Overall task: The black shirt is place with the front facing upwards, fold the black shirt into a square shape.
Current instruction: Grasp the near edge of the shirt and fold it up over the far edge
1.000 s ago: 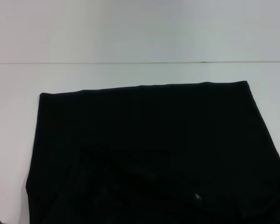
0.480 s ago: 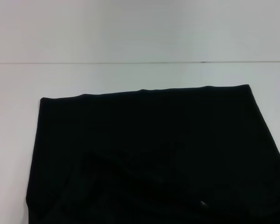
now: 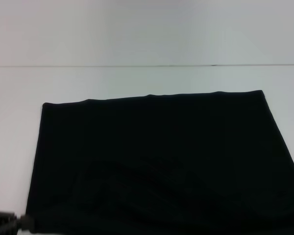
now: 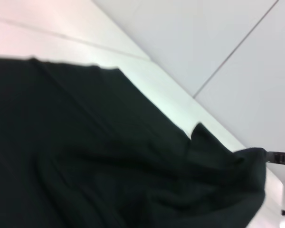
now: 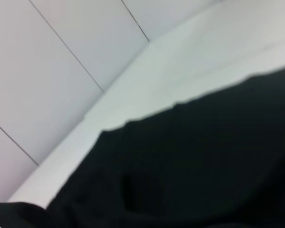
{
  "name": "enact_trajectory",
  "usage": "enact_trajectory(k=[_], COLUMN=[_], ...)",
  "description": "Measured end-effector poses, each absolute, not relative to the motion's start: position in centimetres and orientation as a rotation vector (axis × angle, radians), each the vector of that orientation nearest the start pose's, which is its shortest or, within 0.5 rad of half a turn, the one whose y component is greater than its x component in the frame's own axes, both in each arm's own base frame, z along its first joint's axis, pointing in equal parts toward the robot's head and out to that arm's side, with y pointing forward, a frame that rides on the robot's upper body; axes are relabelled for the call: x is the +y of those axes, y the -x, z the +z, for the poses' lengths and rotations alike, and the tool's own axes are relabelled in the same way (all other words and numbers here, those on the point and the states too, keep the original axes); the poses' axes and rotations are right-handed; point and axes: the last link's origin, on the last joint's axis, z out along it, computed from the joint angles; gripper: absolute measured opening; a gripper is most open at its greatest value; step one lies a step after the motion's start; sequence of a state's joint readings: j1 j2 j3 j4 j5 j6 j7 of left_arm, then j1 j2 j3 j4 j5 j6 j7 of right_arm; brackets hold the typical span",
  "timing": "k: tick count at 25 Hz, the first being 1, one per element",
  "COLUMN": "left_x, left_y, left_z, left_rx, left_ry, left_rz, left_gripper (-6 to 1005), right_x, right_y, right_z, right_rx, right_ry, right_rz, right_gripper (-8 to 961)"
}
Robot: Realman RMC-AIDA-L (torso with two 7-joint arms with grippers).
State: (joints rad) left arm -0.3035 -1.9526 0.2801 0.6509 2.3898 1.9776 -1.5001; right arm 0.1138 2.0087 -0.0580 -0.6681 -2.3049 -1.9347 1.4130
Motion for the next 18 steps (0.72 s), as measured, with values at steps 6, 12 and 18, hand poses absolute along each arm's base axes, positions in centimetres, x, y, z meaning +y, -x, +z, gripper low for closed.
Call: enact_trajectory(k=[6, 12, 18], left_x=[23.9, 29.5, 35.5], left_y=[34.6, 33.2, 32.4], left_z=[7.4, 7.2, 6.8], left_rx=[-1.163, -1.122, -1.127], left_ry=[2.603, 2.466, 2.267], left_rz=[-0.746, -0.766, -0.715], left_gripper=[-1, -1, -2], right_x=[19.0, 24.7, 32.2], right_y=[-37.4, -35.7, -33.6], right_z=[7.7, 7.9, 7.6], right_rx=[1.161, 1.115, 1.08], right_ry=[2.284, 2.274, 2.222], right_rz=[0.898, 0.907, 0.85], right_gripper=[36, 35, 35])
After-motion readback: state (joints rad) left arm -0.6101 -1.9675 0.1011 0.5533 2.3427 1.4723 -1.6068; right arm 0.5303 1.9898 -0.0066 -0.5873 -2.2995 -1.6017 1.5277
